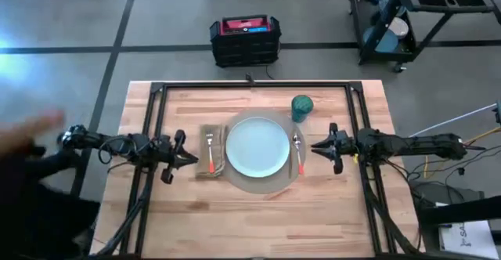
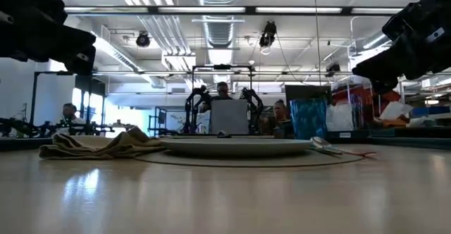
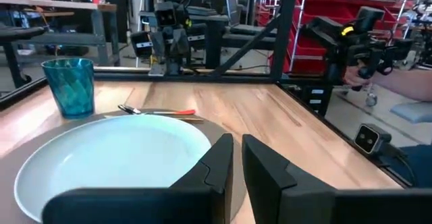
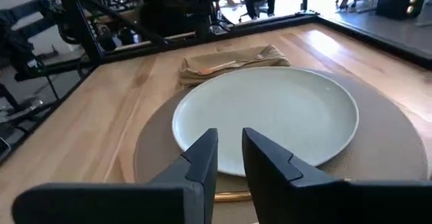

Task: Set table place
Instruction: Return to Home Position

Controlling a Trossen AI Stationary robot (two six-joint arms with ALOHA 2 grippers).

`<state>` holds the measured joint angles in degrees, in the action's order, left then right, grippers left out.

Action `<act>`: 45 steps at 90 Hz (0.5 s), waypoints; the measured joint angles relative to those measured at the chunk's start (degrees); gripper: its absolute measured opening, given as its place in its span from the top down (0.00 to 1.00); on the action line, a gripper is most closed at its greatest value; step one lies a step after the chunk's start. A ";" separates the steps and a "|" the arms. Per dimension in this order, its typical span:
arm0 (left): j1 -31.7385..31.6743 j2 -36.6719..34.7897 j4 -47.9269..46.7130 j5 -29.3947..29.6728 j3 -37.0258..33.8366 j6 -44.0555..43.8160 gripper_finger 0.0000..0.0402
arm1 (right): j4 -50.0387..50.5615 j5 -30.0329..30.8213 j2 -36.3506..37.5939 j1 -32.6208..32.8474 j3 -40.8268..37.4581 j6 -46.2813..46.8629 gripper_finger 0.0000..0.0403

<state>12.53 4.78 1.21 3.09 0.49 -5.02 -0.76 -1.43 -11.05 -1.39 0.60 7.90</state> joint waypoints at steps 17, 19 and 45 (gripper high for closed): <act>0.00 -0.04 0.04 0.06 0.00 1.07 0.95 | -0.28 -2.06 0.00 -0.02 0.00 -3.80 0.84; 0.00 -0.07 0.04 0.07 0.00 1.43 0.95 | -0.54 -3.39 0.00 -0.04 0.00 -4.42 0.84; 0.00 -0.65 0.02 0.33 -0.02 2.25 0.95 | 3.68 -10.80 5.10 0.00 2.45 -4.24 0.91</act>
<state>12.53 4.12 1.23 3.42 0.47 -2.77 2.92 -12.23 -5.95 -1.39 3.05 3.66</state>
